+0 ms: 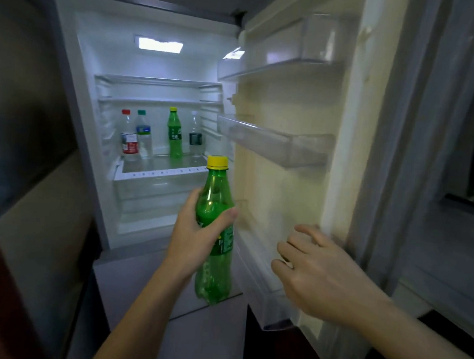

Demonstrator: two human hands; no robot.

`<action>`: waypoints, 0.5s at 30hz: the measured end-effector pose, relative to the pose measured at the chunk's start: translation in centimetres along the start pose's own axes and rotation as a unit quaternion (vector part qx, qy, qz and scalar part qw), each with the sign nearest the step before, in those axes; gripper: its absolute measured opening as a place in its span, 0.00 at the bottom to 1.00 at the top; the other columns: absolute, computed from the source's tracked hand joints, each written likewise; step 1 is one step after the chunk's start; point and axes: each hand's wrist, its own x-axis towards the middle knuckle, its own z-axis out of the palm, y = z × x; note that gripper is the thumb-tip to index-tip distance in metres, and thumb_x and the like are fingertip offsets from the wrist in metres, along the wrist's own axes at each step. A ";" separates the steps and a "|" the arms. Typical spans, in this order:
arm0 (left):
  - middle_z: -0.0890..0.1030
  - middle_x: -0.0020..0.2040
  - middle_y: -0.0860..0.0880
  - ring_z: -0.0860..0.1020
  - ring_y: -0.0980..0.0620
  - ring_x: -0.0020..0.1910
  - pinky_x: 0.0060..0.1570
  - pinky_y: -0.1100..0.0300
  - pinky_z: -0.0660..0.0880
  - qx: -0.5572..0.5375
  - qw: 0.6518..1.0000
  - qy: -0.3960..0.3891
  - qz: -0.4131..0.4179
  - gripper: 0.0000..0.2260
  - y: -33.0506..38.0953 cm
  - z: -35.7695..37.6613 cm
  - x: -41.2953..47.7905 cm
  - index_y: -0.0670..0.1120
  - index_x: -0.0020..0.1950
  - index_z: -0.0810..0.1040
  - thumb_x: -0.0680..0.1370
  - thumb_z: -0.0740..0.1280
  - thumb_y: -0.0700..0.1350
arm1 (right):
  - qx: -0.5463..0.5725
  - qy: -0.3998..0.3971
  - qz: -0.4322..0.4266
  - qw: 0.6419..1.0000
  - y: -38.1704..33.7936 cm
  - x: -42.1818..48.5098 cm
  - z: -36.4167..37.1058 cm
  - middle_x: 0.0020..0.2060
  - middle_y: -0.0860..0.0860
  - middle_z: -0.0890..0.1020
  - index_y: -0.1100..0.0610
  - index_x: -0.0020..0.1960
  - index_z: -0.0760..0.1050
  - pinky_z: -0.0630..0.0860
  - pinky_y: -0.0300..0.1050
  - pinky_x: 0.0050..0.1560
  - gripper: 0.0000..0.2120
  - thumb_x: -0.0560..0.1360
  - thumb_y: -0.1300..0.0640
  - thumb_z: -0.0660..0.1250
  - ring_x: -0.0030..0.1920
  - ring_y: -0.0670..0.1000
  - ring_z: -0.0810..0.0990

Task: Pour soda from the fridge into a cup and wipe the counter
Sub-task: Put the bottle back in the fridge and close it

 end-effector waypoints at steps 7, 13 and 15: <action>0.83 0.44 0.51 0.83 0.55 0.43 0.41 0.63 0.79 -0.021 0.999 0.027 -0.004 0.13 -2.6 -1.2 4.6 0.51 0.56 0.77 0.73 0.74 0.43 | 0.235 -0.192 0.089 0.948 -1.6 5.3 5.1 0.55 0.46 0.76 0.46 0.69 0.66 0.73 0.49 0.57 0.26 0.74 0.36 0.55 0.56 0.51 0.75; 0.83 0.48 0.49 0.83 0.51 0.48 0.50 0.54 0.81 -0.014 0.999 0.044 0.005 0.17 -5.3 -4.7 11.3 0.50 0.59 0.76 0.72 0.75 0.47 | 0.421 -0.181 0.140 0.878 -1.9 12.8 11.7 0.59 0.36 0.72 0.39 0.73 0.60 0.72 0.41 0.59 0.32 0.73 0.28 0.59 0.60 0.40 0.72; 0.83 0.49 0.51 0.83 0.53 0.49 0.51 0.54 0.80 -0.007 0.999 0.046 0.008 0.20 -6.2 -5.9 13.7 0.51 0.60 0.75 0.70 0.75 0.50 | 0.463 -0.163 0.147 0.859 -2.1 15.8 13.6 0.54 0.34 0.74 0.37 0.71 0.63 0.73 0.39 0.56 0.31 0.72 0.26 0.59 0.55 0.38 0.74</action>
